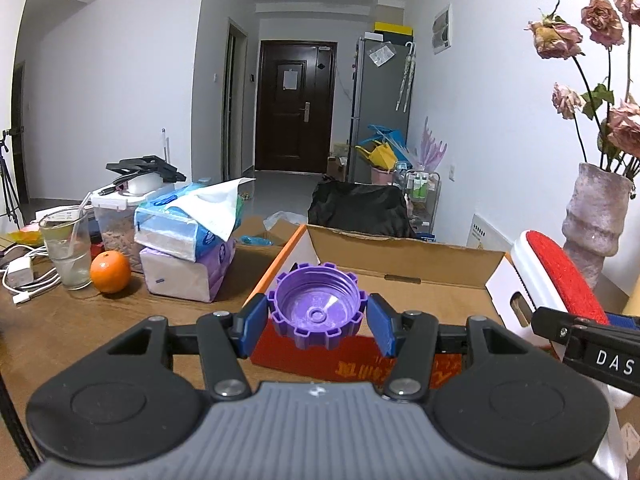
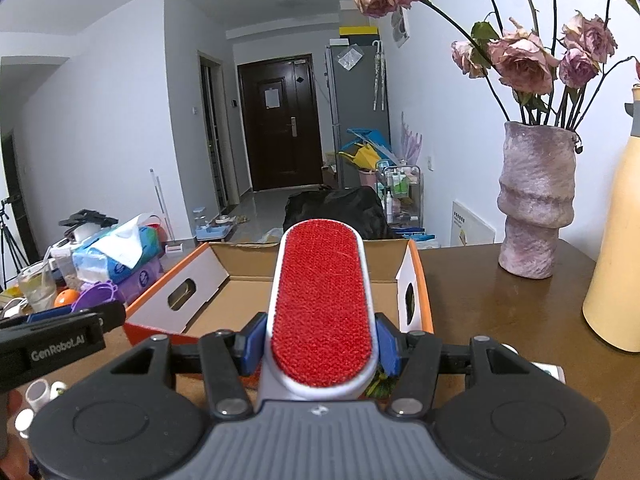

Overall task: Organize rigid objects
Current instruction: 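Lower the purple cap into the box with the left tool while the right tool drops the lint brush in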

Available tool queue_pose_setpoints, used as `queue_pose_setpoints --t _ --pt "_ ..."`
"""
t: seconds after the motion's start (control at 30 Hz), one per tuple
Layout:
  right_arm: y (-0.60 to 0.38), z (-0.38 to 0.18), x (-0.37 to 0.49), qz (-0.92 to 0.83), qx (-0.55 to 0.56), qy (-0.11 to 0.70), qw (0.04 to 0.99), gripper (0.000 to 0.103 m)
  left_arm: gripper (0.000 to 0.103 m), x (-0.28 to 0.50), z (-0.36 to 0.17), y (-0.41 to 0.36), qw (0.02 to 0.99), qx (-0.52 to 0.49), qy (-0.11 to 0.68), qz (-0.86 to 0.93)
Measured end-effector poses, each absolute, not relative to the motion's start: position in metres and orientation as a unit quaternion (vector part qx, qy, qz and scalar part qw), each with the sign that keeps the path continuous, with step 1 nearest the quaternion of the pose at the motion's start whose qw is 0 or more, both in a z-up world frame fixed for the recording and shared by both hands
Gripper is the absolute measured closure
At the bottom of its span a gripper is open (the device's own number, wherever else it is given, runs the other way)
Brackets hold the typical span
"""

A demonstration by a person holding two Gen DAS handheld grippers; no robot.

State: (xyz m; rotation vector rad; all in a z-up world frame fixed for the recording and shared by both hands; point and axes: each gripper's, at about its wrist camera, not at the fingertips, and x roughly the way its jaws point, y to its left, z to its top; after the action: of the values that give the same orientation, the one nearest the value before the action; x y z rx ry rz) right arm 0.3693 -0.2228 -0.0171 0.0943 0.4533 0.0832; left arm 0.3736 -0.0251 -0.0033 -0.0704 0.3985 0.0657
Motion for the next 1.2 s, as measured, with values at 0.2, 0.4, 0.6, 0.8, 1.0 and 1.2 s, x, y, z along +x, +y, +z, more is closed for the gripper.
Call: queue_pose_setpoints --t 0.2,0.4,0.6,0.8,1.0,1.2 --pt "-0.225 -0.015 0.392 0.036 0.053 0.225 0.972 0.048 0.047 0.396 -0.004 -0.029 0.979 -0.038 0.199 0.033" --pt "-0.226 -0.017 0.417 0.036 0.059 0.232 0.970 0.048 0.047 0.419 -0.005 -0.033 0.978 -0.040 0.202 0.033" --pt "-0.223 -0.019 0.438 0.035 0.058 0.238 0.969 0.048 0.047 0.441 -0.008 -0.037 0.978 -0.039 0.204 0.034" --pt "-0.222 -0.022 0.457 0.029 0.057 0.245 0.967 0.048 0.047 0.461 -0.010 -0.041 0.977 -0.037 0.206 0.037" --pt "-0.223 -0.024 0.474 0.027 0.061 0.252 0.966 0.048 0.047 0.479 -0.015 -0.045 0.976 -0.033 0.212 0.042" --pt "-0.223 -0.028 0.488 0.021 0.063 0.261 0.963 0.048 0.047 0.497 -0.020 -0.043 0.973 -0.033 0.222 0.049"
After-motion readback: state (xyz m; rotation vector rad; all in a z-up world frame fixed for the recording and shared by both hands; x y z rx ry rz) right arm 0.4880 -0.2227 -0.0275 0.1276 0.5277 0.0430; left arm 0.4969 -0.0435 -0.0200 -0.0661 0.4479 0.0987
